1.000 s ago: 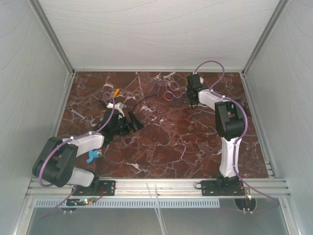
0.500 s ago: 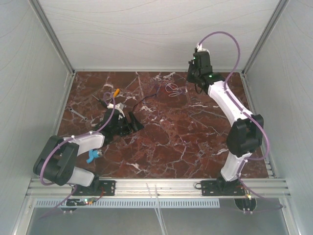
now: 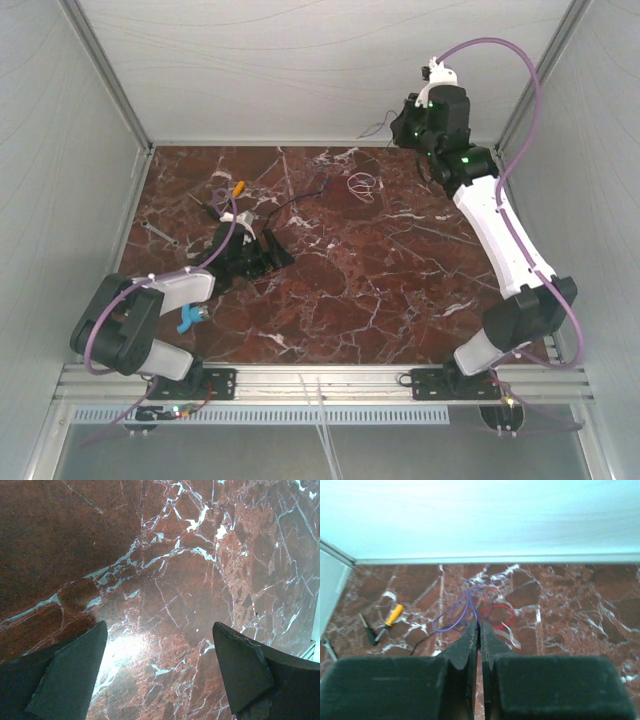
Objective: Zip-tie the wires
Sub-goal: Untie the cable at the center of the board, then straighten the cable at the center of the board.
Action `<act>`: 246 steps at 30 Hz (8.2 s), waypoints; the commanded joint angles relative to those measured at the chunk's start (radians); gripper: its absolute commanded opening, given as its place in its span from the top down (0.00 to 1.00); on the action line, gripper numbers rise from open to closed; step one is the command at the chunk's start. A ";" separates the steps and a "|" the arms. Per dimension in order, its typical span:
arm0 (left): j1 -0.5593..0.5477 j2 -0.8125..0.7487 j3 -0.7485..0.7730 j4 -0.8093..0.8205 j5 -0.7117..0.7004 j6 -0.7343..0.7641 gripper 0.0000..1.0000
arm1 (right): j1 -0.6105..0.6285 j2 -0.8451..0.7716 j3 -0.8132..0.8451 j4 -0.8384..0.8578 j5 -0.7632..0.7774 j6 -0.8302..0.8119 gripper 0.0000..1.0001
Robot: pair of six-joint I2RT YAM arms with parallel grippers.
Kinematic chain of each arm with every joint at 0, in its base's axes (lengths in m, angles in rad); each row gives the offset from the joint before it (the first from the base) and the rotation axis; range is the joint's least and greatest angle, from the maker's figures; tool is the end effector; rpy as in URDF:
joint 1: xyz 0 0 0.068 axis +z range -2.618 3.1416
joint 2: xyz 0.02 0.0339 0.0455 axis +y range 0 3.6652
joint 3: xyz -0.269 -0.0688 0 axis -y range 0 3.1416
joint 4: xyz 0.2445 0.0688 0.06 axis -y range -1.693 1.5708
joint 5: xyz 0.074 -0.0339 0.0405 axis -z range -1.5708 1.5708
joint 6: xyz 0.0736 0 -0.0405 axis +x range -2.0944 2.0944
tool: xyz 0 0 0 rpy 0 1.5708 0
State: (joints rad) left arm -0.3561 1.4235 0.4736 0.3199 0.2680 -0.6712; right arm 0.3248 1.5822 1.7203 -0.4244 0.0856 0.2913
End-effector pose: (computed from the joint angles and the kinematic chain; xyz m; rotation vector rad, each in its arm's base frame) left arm 0.2638 -0.1189 0.1302 -0.2058 2.3037 -0.8474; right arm 0.3795 0.1211 0.4340 0.0286 1.8702 0.3477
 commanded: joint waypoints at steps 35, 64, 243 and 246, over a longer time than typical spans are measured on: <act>-0.088 -0.066 0.160 0.048 0.091 -0.089 0.18 | 0.010 0.127 -0.375 -0.164 -0.165 0.147 1.00; -0.115 -0.190 0.341 -0.069 0.036 0.015 0.19 | 0.103 -0.257 -0.062 -0.072 -0.113 0.041 1.00; -0.228 0.758 1.036 -0.329 0.077 0.270 1.00 | 0.306 -0.249 -1.176 0.057 -0.464 0.400 0.83; -0.230 0.734 1.018 -0.331 0.077 0.276 1.00 | 0.306 -0.355 -1.172 0.035 -0.451 0.389 0.82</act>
State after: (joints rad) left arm -0.5869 2.1803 1.4719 -0.0490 0.3206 -0.4213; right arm 0.6239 1.3430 0.5514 -0.3687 -0.3840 0.6998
